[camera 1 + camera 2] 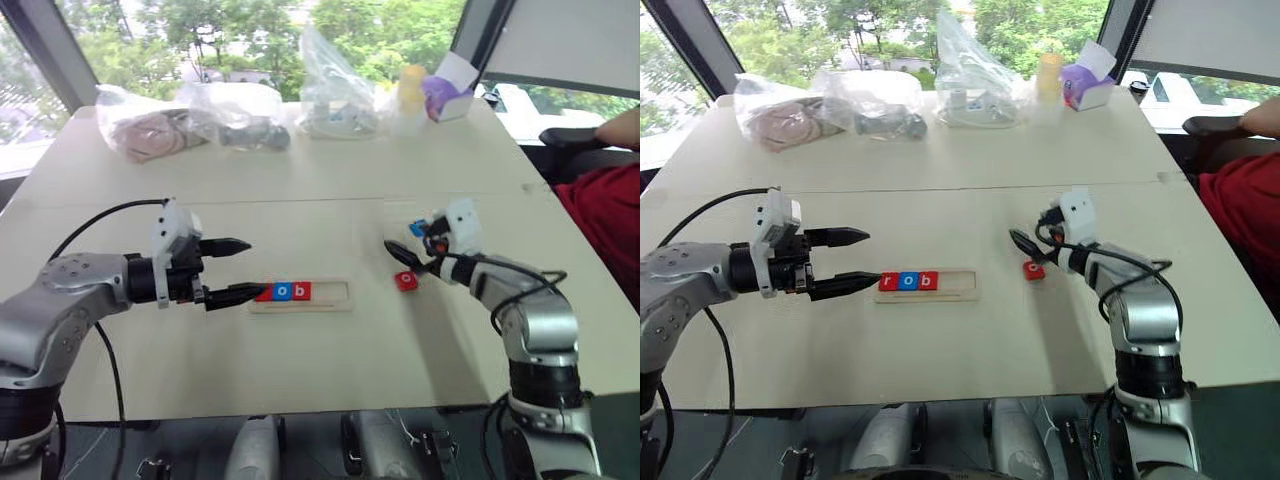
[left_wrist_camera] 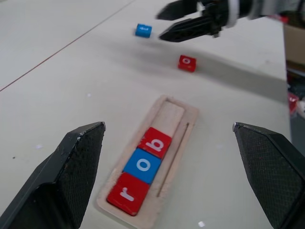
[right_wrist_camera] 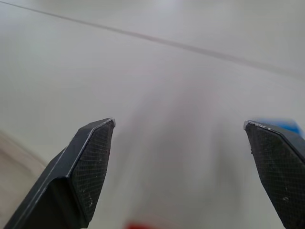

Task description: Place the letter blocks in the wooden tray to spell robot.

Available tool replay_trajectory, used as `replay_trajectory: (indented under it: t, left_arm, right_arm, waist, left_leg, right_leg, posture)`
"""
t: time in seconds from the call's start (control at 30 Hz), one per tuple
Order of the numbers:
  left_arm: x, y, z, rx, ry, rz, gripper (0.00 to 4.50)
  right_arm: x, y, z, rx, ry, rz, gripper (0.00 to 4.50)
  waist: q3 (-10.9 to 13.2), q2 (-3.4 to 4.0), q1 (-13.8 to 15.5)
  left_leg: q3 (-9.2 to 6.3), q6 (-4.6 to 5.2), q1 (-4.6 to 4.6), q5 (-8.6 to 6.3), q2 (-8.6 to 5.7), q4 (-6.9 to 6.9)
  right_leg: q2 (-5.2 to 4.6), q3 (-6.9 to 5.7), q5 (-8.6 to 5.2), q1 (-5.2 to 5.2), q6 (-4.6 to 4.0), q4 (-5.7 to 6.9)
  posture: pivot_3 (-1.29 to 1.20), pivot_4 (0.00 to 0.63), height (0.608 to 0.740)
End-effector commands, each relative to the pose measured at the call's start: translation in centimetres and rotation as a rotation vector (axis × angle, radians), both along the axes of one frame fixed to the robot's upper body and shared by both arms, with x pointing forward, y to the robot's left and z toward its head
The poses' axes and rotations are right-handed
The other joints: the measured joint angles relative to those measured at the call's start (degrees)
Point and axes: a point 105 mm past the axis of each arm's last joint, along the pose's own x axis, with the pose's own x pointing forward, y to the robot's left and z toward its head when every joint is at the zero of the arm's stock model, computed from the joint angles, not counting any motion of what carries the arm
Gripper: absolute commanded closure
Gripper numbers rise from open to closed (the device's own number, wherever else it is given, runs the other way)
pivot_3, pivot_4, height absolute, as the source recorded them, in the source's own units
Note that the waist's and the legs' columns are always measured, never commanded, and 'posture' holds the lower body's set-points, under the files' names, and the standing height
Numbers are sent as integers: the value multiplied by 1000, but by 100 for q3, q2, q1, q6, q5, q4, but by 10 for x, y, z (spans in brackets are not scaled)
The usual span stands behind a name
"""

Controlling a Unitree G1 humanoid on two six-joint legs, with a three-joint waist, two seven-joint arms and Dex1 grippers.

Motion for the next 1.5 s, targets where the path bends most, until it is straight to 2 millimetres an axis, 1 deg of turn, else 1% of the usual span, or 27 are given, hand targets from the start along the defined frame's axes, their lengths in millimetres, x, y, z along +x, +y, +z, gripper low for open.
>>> replay_trajectory:
  t: [0.03,0.17,0.23,0.37,0.5,0.6,0.67,0.7,0.73,0.87,0.93,1.0,1.07,1.17,1.27,1.37,1.4,1.43,1.47,1.5]
  left_arm:
    - [7,-5,5,18,-49,-34,0]
    - [14,-7,5,38,-69,-44,0]
    - [16,-8,5,46,-76,-49,0]
    - [17,-9,4,50,-82,-54,0]
    - [17,-9,2,56,-81,-54,0]
    - [16,-9,0,62,-80,-53,0]
    - [16,-9,0,64,-79,-53,0]
    - [16,-9,0,66,-80,-52,0]
    - [16,-9,-1,67,-80,-52,0]
    - [17,-10,-2,69,-81,-53,0]
    - [17,-11,-3,69,-81,-56,0]
    - [16,-12,-4,71,-78,-64,0]
    - [15,-14,-6,73,-75,-71,0]
    - [15,-14,-7,76,-75,-73,0]
    - [16,-15,-10,91,-71,-85,0]
    - [17,-16,-10,94,-72,-96,0]
    - [18,-16,-10,95,-73,-101,0]
    - [18,-16,-10,96,-73,-104,0]
    - [19,-17,-10,98,-73,-106,0]
    - [19,-17,-10,100,-75,-108,0]
  right_arm:
    - [-13,10,15,-21,-62,8,56]
    - [-22,19,1,-11,-18,-19,56]
    - [-26,24,-9,-10,14,-43,56]
    - [-32,28,-23,-7,66,-85,56]
    - [-35,30,-33,-12,88,-104,56]
    - [-36,30,-38,-48,87,-97,853]
    - [-35,30,-39,-43,87,-99,1780]
    - [-35,30,-38,-35,84,-101,2379]
    - [-35,30,-37,-32,81,-100,2872]
    - [-34,27,-35,-47,66,-113,2872]
    - [-36,24,-31,-49,44,-158,2872]
    - [-43,21,-26,-33,24,-231,2872]
    - [-54,18,-24,-29,14,-306,2872]
    - [-65,14,-23,-71,5,-379,2872]
    - [-74,19,-33,-52,78,-423,2872]
    - [-76,23,-38,-14,118,-425,2872]
    - [-75,23,-40,0,130,-424,2143]
    - [-75,24,-41,16,143,-423,1908]
    - [-75,25,-42,29,154,-422,1471]
    - [-74,22,-41,31,149,-433,910]
  waist:
    - [0,0,-42]
    - [-1,-2,-82]
    - [-1,-1,-78]
    - [-1,-3,-67]
    - [-1,-4,-66]
    - [-2,-5,-66]
    - [-2,-5,-72]
    - [-2,-5,-77]
    - [-2,-5,-78]
    - [-2,-5,-71]
    - [-2,-5,-68]
    - [-2,-5,-63]
    - [-2,-5,-57]
    - [-2,-5,-52]
    - [-3,-6,-72]
    - [-3,-6,-76]
    - [-4,-7,-71]
    - [-4,-7,-69]
    - [-4,-7,-69]
    - [-4,-8,-70]
  left_leg:
    - [-4,0,0,0,1,0]
    - [-6,0,-1,0,2,1]
    - [-5,0,-1,0,2,1]
    - [-6,0,-5,0,1,1]
    - [-6,0,-6,0,0,3]
    - [-6,0,-5,0,0,2]
    - [-6,0,-6,0,0,2]
    - [-5,0,-5,0,1,2]
    - [-6,0,-4,0,1,2]
    - [-6,0,-4,0,2,2]
    - [-6,0,-5,0,1,2]
    - [-7,0,-5,0,1,1]
    - [-9,0,-7,0,2,0]
    - [-9,0,-10,0,2,0]
    - [-3,-2,-7,1,0,3]
    - [-6,-3,-5,2,2,2]
    - [-5,-3,-5,2,3,2]
    - [-5,-3,-6,2,3,2]
    - [-5,-3,-6,2,2,2]
    - [-5,-3,-6,2,2,2]
  right_leg:
    - [2,-1,0,0,0,2]
    - [5,-1,0,0,-1,2]
    - [6,0,0,0,0,2]
    - [2,-1,-1,0,0,0]
    - [0,-1,-1,0,0,-1]
    - [1,-1,-1,0,0,-2]
    - [1,-1,-1,0,1,-2]
    - [2,-1,-1,0,1,-2]
    - [2,-1,-1,0,0,-2]
    - [3,-1,-1,0,0,-1]
    - [2,-1,-1,0,1,-1]
    - [3,-1,-1,0,1,-2]
    - [3,-2,-2,-1,1,-1]
    - [0,-2,-3,-3,3,-2]
    - [-4,1,-4,-3,-1,-3]
    - [0,1,-4,-3,-4,-2]
    - [0,1,-4,-3,-4,-2]
    - [0,1,-4,-3,-4,-3]
    - [0,0,-5,-3,-4,-3]
    - [-1,1,-4,-3,-4,-4]
  posture:
    - [0,150,740]
    - [0,150,740]
    - [0,150,740]
    - [0,150,740]
    - [0,150,740]
    - [0,150,740]
    - [0,150,740]
    - [0,150,740]
    - [0,150,740]
    - [0,150,740]
    - [0,150,740]
    - [0,150,740]
    - [0,150,740]
    - [0,150,740]
    - [0,150,740]
    - [0,150,740]
    - [0,150,740]
    - [0,150,740]
    - [0,150,740]
    - [0,150,740]
